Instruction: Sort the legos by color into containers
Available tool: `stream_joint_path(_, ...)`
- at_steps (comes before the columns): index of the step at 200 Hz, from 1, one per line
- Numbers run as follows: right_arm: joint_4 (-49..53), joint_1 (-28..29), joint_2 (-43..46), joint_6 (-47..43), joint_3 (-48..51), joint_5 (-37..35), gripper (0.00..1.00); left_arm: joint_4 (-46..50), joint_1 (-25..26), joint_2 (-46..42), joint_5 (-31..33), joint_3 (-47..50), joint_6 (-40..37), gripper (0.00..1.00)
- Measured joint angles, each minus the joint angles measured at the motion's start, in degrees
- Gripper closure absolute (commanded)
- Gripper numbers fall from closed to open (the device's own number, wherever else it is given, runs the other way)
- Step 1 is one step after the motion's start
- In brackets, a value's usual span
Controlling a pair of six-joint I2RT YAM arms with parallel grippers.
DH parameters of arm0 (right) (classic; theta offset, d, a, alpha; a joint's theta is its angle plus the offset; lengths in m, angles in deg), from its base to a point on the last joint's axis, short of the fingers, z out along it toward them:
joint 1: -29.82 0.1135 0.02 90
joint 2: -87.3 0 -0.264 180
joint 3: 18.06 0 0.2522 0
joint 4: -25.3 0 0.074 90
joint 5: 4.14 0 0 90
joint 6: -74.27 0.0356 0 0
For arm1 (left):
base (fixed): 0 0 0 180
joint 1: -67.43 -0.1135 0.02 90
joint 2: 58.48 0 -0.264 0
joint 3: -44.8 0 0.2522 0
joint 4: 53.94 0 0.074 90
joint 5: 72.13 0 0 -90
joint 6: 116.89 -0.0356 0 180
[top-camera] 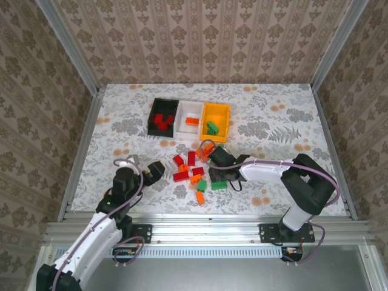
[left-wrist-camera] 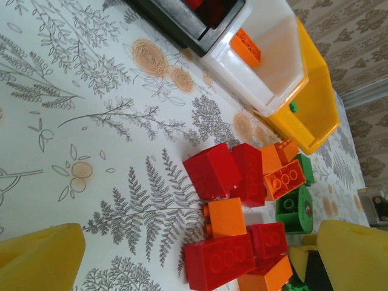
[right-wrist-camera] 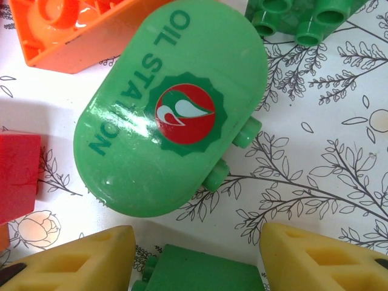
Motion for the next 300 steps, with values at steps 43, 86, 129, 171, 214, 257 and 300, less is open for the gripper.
stream_joint_path(43,-0.04,0.00,0.00,-0.04,0.00,-0.22,0.48,-0.46,0.00,2.99,-0.57,-2.21,-0.42,0.00)
stream_joint_path(86,-0.37,0.33,0.57,1.44,0.72,-2.01,0.56,-1.14,0.00,7.78,-1.05,-4.15,-0.85,0.00)
stream_joint_path(129,-0.13,0.96,3.54,1.95,3.15,-4.63,0.57,-2.21,0.17,11.06,-1.66,-4.90,-0.87,0.00)
stream_joint_path(171,0.79,0.96,8.57,1.81,3.17,-7.02,0.57,-4.76,1.18,15.17,-2.14,-6.84,-1.46,0.00)
stream_joint_path(214,2.84,-0.55,8.11,-0.42,-3.63,-7.26,0.56,-5.70,1.18,24.28,-3.10,-11.15,-1.70,0.00)
stream_joint_path(257,2.51,-6.82,0.79,-4.96,-18.82,-5.42,0.56,-8.00,1.99,32.57,-5.68,-17.00,-1.86,0.00)
stream_joint_path(300,2.47,-12.70,-13.07,-11.08,-34.95,-2.49,0.53,-9.75,4.20,34.18,-7.67,-16.94,-1.57,0.00)
